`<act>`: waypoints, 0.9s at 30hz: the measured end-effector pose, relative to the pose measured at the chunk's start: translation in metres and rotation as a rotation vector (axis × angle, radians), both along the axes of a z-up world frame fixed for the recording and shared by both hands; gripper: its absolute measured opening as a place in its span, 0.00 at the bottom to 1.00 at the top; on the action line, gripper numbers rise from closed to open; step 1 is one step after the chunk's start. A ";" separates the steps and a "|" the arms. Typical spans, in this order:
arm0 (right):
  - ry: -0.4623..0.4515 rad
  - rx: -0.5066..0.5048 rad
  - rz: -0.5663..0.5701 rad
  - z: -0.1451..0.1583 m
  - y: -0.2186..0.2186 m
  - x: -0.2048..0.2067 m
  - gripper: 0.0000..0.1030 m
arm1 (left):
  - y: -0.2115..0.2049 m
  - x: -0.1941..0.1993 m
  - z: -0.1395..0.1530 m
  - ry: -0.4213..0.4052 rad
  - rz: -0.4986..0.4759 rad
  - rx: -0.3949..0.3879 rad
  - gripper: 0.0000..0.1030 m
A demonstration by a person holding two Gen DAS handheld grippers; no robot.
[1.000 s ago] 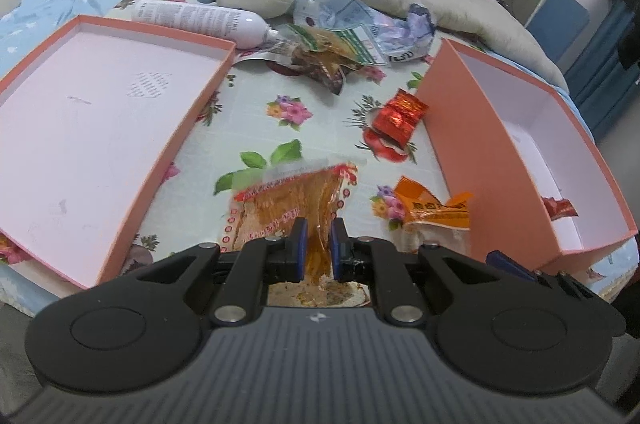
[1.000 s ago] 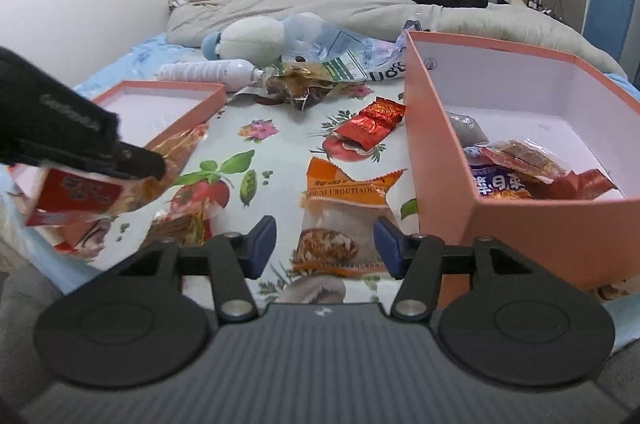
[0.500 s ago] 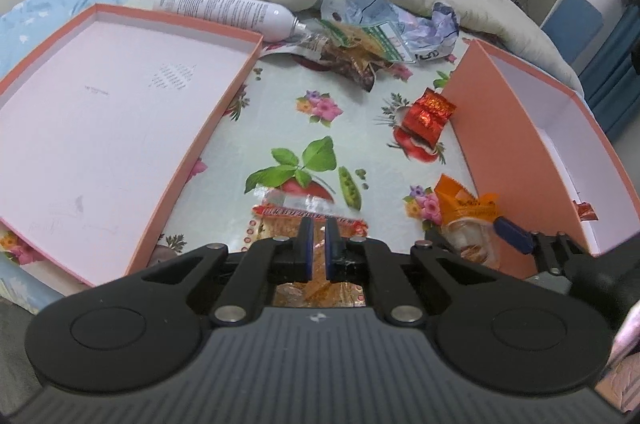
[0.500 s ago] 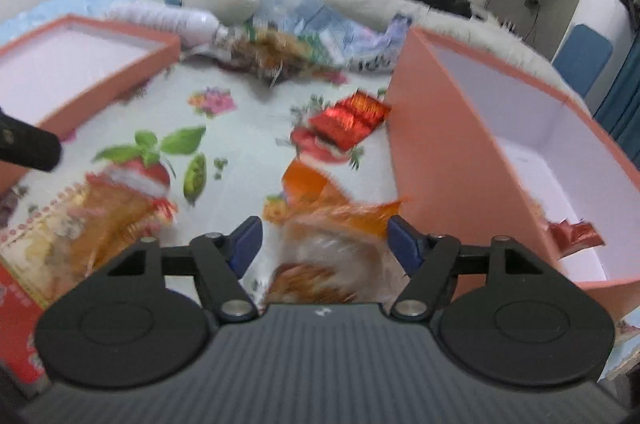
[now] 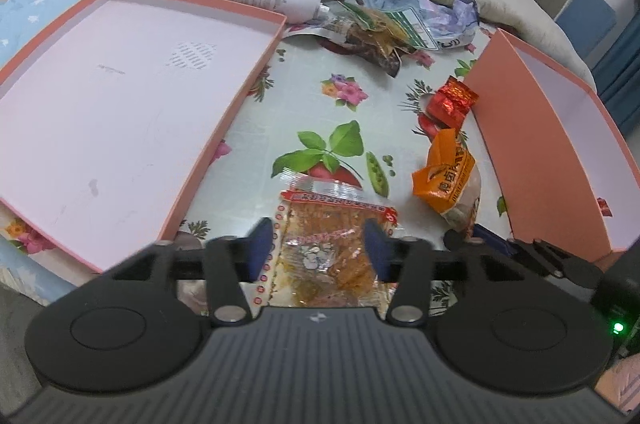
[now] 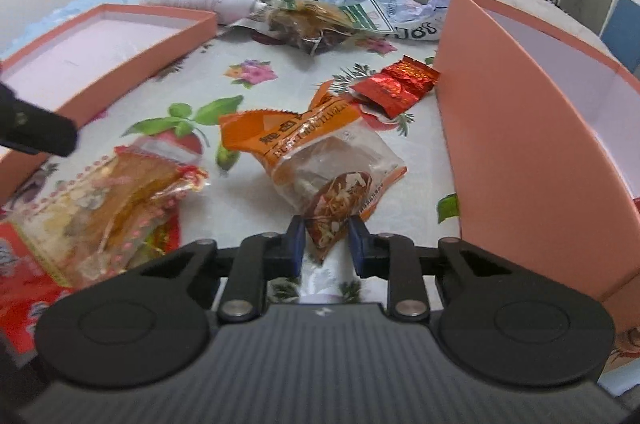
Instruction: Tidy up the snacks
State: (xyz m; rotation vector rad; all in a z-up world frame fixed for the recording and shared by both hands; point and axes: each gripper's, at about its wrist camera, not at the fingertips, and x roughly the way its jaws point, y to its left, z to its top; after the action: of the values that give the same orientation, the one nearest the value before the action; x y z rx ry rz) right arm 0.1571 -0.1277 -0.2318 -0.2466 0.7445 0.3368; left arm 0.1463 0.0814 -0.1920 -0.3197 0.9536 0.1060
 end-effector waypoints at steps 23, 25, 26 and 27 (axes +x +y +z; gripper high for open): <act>-0.168 -0.020 0.120 0.024 0.004 0.001 0.78 | 0.009 0.007 -0.021 0.037 -0.039 -0.040 0.81; -0.153 -0.051 0.177 0.020 0.008 0.007 0.78 | 0.008 0.013 -0.022 0.036 -0.061 -0.062 0.81; -0.148 -0.067 0.205 0.017 0.010 0.009 0.78 | 0.007 0.015 -0.023 0.035 -0.074 -0.066 0.81; -0.154 -0.083 0.219 0.014 0.012 0.010 0.78 | 0.004 0.019 -0.024 0.037 -0.091 -0.065 0.81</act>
State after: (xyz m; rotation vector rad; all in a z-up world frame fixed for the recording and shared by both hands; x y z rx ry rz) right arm 0.1673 -0.1158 -0.2174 -0.4295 0.5813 0.4892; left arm 0.1649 0.0853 -0.2156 -0.3343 1.0083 -0.0022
